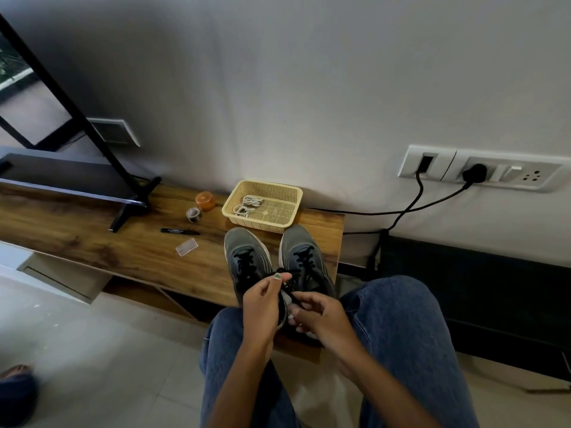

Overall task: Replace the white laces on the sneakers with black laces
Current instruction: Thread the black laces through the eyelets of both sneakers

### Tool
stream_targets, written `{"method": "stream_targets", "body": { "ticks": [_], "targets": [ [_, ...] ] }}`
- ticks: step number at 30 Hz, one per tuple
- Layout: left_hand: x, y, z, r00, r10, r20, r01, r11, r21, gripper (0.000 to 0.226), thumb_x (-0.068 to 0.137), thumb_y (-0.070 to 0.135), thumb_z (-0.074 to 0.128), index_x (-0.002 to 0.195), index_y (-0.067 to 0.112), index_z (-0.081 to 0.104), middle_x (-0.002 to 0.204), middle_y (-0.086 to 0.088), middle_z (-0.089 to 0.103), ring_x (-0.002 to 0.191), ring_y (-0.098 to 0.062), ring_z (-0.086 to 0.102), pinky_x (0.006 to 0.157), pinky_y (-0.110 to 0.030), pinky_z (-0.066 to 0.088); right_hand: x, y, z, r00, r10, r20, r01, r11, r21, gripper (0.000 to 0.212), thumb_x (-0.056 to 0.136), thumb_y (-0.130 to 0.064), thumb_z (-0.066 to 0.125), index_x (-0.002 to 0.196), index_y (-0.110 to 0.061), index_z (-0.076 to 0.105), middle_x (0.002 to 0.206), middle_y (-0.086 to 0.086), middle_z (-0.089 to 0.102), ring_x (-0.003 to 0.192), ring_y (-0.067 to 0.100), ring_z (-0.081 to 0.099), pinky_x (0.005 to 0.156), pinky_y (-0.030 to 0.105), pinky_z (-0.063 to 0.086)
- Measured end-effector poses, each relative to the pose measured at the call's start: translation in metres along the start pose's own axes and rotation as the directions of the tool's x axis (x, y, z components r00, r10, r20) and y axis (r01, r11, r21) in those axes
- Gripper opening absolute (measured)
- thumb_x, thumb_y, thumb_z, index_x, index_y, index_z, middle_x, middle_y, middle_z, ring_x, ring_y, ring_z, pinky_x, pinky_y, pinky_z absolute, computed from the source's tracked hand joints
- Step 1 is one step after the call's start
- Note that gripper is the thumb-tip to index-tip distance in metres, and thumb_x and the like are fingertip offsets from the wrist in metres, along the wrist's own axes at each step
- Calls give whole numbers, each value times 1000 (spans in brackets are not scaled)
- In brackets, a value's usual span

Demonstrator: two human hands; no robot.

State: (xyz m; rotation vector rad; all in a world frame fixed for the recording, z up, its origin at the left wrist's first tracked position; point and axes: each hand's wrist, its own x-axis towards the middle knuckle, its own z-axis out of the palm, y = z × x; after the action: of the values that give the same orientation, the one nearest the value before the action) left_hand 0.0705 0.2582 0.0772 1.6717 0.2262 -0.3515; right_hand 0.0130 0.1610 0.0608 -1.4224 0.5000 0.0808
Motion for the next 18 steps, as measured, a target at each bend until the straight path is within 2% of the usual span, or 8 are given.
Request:
{"method": "stream_targets", "body": {
  "ticks": [3, 5, 7, 9, 10, 12, 14, 18],
  "targets": [
    [2, -9, 4, 996, 66, -67, -56, 988, 144, 19, 96, 20, 54, 107, 16, 68, 105, 5, 69, 94, -9, 62, 92, -36, 49, 1, 4, -3, 999, -3, -47, 3, 1000, -1, 22, 94, 4, 51, 111, -5, 62, 87, 13, 67, 57, 3, 61, 56, 15, 48],
    [0, -14, 4, 961, 242, -134, -174, 906, 385, 34, 94, 24, 57, 127, 24, 54, 119, 17, 57, 106, -4, 53, 100, -36, 40, 2, 7, -7, 993, -88, -79, 76, 986, -145, 24, 95, 3, 48, 110, -6, 64, 81, 8, 67, 56, 1, 59, 58, 14, 48],
    [-1, -16, 6, 876, 482, 16, -403, 714, 573, 46, 93, 25, 55, 138, 27, 44, 122, 21, 47, 120, -3, 41, 106, -33, 30, 2, 5, -9, 979, -189, -72, 160, 942, -296, 22, 95, 1, 50, 104, -10, 67, 77, 1, 68, 58, 0, 61, 59, 13, 49],
    [3, -21, 11, 810, 517, 278, -566, 563, 601, 39, 95, 27, 45, 134, 28, 53, 123, 17, 57, 122, -5, 47, 110, -35, 30, 5, 3, -13, 966, -244, -81, 198, 906, -374, 19, 92, 0, 53, 90, -15, 65, 66, -5, 65, 56, 1, 61, 55, 13, 48],
    [5, -24, 11, 800, 477, 362, -594, 551, 586, 35, 96, 27, 42, 127, 27, 59, 120, 13, 64, 115, -6, 54, 109, -34, 32, 8, 2, -15, 960, -263, -100, 205, 897, -392, 19, 91, 0, 55, 83, -16, 61, 60, -5, 61, 53, 1, 60, 52, 13, 46],
    [8, -29, 9, 818, 388, 423, -571, 631, 525, 29, 100, 22, 43, 116, 25, 67, 108, 9, 70, 101, -9, 61, 102, -23, 37, 13, 1, -20, 956, -261, -132, 196, 906, -375, 16, 88, -2, 61, 78, -14, 57, 58, -2, 61, 50, 3, 60, 50, 15, 47],
    [10, -29, 7, 852, 323, 411, -502, 725, 471, 26, 100, 18, 47, 110, 22, 70, 103, 8, 70, 95, -7, 61, 90, -22, 46, 18, 0, -25, 962, -234, -142, 176, 926, -335, 13, 85, -8, 69, 77, -10, 58, 61, 3, 66, 52, 8, 64, 51, 16, 50],
    [20, -31, 5, 888, 251, 384, -428, 755, 497, 20, 95, 17, 59, 109, 19, 73, 102, 9, 70, 94, 1, 62, 77, -4, 43, 29, 6, -36, 969, -194, -151, 135, 934, -331, 10, 81, -9, 73, 77, -8, 64, 65, 3, 68, 53, 5, 64, 52, 14, 49]
  ]
}}
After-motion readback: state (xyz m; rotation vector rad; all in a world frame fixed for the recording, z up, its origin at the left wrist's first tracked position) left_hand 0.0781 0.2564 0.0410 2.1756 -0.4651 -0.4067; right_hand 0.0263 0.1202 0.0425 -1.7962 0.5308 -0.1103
